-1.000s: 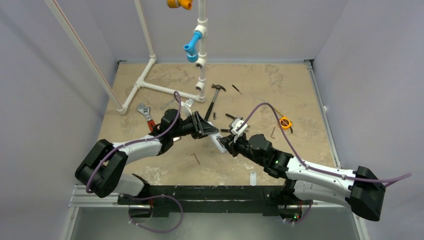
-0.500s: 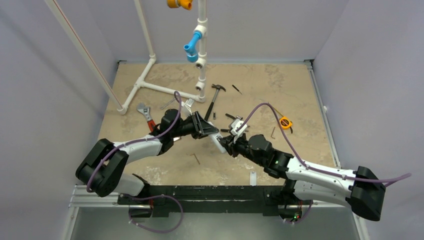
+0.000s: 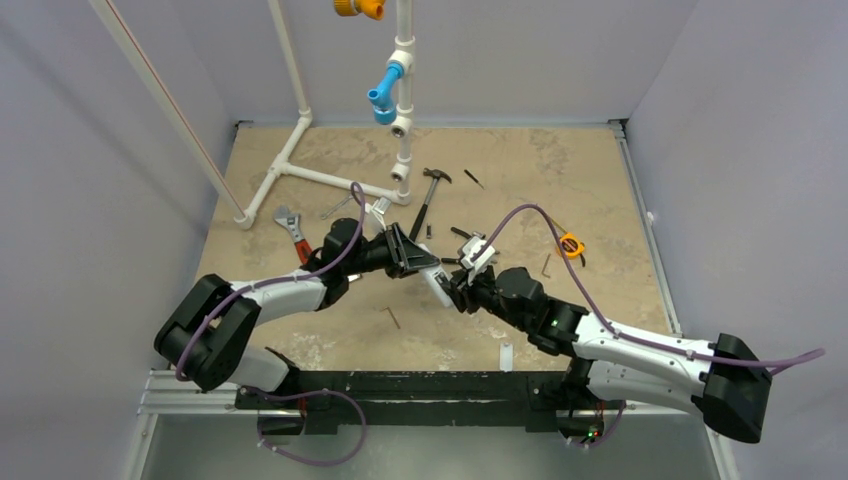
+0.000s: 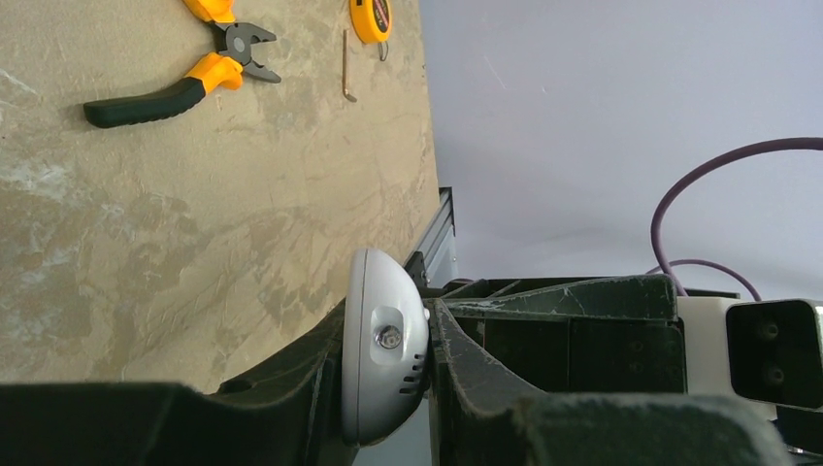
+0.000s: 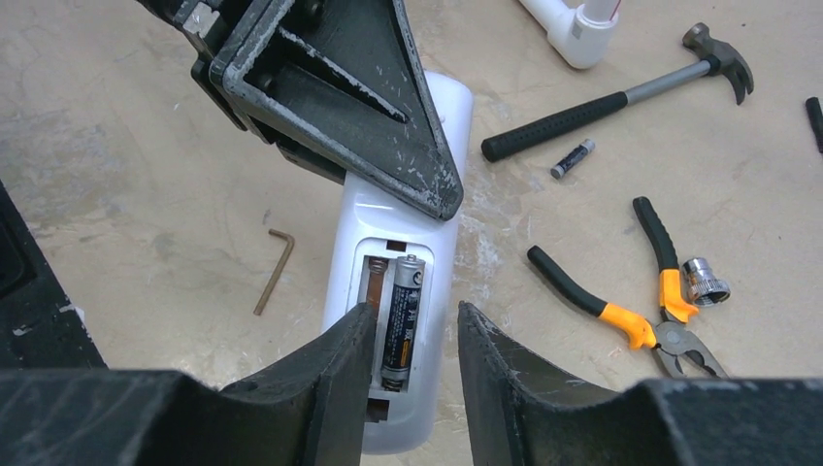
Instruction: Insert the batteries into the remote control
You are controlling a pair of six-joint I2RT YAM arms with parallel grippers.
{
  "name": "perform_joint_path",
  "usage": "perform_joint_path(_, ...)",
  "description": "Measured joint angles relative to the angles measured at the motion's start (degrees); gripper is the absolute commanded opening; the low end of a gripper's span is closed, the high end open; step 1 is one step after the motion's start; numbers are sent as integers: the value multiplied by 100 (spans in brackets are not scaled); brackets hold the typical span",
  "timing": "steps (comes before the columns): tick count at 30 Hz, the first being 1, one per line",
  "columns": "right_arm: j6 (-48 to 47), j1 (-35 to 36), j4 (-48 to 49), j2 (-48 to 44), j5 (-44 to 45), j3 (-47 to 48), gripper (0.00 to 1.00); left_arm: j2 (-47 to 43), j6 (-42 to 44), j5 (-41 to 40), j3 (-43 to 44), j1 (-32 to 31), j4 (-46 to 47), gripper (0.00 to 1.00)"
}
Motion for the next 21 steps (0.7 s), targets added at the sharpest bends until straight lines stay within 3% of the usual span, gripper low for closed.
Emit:
perform_joint_path(7,11,-11,-11,-2,2,98,47,70,-2,142,-11,-4,26,0)
perform_joint_path(21,-81,-9,-28,-601,-153,223,45,181,15,404,-313,-4,304,0)
